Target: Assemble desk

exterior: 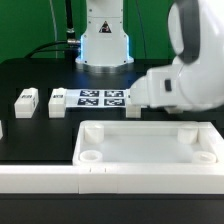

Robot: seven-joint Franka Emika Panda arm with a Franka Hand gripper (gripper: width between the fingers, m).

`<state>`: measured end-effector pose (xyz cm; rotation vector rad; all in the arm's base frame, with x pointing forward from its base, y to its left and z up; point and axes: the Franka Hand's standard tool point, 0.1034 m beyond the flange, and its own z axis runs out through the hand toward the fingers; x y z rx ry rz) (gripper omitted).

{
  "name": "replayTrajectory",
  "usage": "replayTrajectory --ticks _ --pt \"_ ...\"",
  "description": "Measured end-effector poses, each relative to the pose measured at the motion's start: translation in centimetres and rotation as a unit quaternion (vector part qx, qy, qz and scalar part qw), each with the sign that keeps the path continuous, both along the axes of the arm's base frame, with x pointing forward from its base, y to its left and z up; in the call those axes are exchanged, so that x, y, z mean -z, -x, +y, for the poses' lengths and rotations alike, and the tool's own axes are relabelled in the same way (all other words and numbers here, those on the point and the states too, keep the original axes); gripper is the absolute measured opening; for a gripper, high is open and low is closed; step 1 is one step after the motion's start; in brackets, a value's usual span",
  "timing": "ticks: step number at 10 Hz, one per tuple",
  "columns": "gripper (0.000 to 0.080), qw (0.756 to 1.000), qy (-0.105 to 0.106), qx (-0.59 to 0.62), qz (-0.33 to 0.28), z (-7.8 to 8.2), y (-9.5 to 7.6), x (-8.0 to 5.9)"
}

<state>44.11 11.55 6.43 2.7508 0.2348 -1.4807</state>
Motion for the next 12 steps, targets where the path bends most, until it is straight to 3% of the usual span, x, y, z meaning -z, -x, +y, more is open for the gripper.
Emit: replayTrajectory --ticks 2,3,7,8,9,10,12 --pt "0.0290 1.000 -0.007 0.007 -0.027 -1.1 -1.7 -4.9" --pt "0.0290 0.999 -0.009 0.003 -0.032 -1.3 -2.0 -6.0" --pt "0.0290 0.986 -0.027 0.007 -0.162 -0.7 -4.4 -5.2" --pt "0.0290 0.981 -0.037 0.008 -0.190 -1.2 -6.9 -7.0" --pt "0.0290 0.972 -0.053 0.003 -0.229 -2.3 -9.7 -10.0" --pt "0.0290 0.960 -0.057 0.007 -0.275 -3.2 -11.9 -11.7" --pt "0.0290 0.943 -0.060 0.005 -0.329 -2.9 -11.2 -10.6"
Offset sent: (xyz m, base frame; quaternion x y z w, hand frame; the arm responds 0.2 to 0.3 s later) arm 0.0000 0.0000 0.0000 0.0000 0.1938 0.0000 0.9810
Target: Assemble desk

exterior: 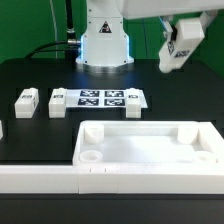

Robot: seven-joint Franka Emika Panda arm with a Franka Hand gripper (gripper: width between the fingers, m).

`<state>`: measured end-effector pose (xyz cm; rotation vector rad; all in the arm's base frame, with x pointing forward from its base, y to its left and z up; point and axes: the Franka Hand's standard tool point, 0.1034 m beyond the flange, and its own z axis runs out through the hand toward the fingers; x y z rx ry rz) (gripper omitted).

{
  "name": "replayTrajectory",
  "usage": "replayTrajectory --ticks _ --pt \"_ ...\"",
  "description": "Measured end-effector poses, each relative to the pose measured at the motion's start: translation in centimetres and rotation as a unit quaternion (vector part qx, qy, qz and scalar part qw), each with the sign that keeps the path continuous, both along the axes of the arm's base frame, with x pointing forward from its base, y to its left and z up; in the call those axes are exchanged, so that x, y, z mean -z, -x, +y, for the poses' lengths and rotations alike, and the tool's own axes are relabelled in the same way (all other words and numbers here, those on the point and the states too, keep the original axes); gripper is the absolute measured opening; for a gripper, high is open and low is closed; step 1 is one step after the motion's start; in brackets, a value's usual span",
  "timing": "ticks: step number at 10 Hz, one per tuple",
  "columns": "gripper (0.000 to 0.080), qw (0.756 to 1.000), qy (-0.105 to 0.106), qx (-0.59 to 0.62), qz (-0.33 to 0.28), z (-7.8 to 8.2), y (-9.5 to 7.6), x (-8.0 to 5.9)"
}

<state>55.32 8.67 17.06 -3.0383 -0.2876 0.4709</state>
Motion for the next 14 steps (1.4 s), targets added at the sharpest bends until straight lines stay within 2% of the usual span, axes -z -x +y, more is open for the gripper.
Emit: replayTrajectory --ticks 1,2,3,4,5,6,7,8,11,12,14 --pt "0.0290 0.999 -0.004 0.004 -0.045 -0.1 -1.0 -0.2" --pt "0.0290 0.996 -0.007 0.006 -0.092 -0.1 -1.2 -0.2" --pt "0.0290 0.994 -0.008 0.007 -0.107 -0.1 -1.1 -0.1" --pt "0.0290 0.990 -0.012 0.006 -0.139 0.1 -2.7 -1.0" --pt "0.0290 0.984 -0.015 0.007 -0.177 -0.2 -5.2 -3.6" --pt "0.0290 0.972 -0.019 0.013 -0.232 -0.7 -7.3 -5.4" --pt "0.0290 0.963 -0.022 0.014 -0.267 -0.7 -7.2 -5.0" --pt "0.0290 0.960 -0.022 0.015 -0.277 -0.7 -6.9 -4.5" --pt "0.0290 0.927 -0.031 0.021 -0.373 -0.9 -8.0 -4.6" --pt "0.0290 0.925 -0.033 0.023 -0.377 -0.6 -8.3 -3.8" --pt "0.0290 0.924 -0.037 0.026 -0.380 -0.2 -11.2 -2.5"
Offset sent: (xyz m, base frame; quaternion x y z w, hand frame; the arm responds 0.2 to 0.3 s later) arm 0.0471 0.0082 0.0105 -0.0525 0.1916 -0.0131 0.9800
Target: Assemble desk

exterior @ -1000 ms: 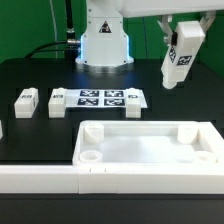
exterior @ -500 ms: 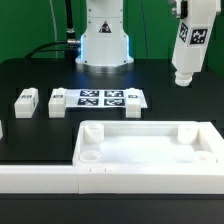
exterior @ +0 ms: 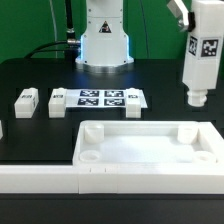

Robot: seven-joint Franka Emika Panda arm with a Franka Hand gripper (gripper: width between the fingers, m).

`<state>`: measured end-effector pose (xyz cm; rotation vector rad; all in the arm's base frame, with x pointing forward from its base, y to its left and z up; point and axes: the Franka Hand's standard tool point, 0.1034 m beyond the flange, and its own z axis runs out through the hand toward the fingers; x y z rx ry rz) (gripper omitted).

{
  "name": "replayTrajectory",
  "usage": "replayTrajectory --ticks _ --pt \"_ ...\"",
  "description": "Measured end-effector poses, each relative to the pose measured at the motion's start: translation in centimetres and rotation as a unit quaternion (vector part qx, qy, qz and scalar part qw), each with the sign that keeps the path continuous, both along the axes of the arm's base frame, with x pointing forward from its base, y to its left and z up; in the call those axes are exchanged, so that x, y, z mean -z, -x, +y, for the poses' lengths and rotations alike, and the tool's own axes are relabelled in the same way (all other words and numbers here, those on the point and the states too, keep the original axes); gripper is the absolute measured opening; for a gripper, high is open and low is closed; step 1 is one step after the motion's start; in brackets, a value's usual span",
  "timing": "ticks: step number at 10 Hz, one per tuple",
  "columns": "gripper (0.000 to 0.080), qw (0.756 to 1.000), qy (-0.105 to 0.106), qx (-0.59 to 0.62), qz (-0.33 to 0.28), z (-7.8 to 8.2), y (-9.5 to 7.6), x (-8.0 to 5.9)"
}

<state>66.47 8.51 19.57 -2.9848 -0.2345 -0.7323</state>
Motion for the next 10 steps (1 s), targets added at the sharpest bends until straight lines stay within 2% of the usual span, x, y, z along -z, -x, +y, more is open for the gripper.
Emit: replayTrajectory --ticks 1,6,7,9,10 --pt "0.0290 1.000 -0.008 0.010 0.006 0.8 -0.1 0.8" --pt "0.0290 1.000 -0.006 0.005 0.005 1.0 0.0 1.1" --pt "0.0290 1.000 -0.007 0.002 0.006 1.5 0.1 2.6" --pt "0.0290 1.000 -0.008 0.001 0.012 2.0 0.2 3.8" --pt "0.0290 1.000 -0.009 -0.001 0.021 2.5 0.6 5.3"
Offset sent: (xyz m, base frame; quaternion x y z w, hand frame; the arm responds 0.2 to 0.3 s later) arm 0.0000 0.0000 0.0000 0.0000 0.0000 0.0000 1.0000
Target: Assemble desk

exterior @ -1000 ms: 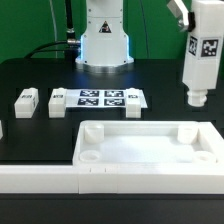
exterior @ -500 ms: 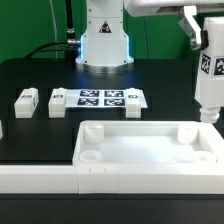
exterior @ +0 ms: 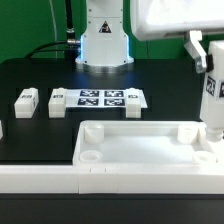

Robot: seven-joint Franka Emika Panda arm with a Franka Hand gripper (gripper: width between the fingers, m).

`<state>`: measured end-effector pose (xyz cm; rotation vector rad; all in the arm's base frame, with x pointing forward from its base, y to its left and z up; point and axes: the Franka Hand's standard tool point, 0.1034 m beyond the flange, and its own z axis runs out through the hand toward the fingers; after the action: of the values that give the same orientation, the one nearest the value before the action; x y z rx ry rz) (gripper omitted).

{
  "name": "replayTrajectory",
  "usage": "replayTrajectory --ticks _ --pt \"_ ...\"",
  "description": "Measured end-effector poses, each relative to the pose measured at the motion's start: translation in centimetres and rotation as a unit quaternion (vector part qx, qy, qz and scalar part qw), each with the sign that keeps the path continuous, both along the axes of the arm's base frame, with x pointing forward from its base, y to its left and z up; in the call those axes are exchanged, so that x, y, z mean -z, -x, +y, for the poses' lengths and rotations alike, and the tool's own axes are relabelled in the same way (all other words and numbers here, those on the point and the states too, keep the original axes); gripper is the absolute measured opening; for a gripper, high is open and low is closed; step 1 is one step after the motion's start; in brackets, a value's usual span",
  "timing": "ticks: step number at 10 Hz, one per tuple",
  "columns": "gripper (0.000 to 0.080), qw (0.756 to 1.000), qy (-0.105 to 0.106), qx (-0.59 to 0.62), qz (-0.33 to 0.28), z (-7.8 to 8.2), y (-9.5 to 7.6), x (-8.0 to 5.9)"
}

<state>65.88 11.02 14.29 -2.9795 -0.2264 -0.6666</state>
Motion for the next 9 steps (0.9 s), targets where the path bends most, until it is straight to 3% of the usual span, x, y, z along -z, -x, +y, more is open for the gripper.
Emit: replayTrajectory --ticks 3,9 --pt "0.0290 1.000 0.001 -0.004 0.008 0.4 0.5 1.0" --pt "0.0290 1.000 0.007 -0.009 0.014 -0.6 0.9 2.1"
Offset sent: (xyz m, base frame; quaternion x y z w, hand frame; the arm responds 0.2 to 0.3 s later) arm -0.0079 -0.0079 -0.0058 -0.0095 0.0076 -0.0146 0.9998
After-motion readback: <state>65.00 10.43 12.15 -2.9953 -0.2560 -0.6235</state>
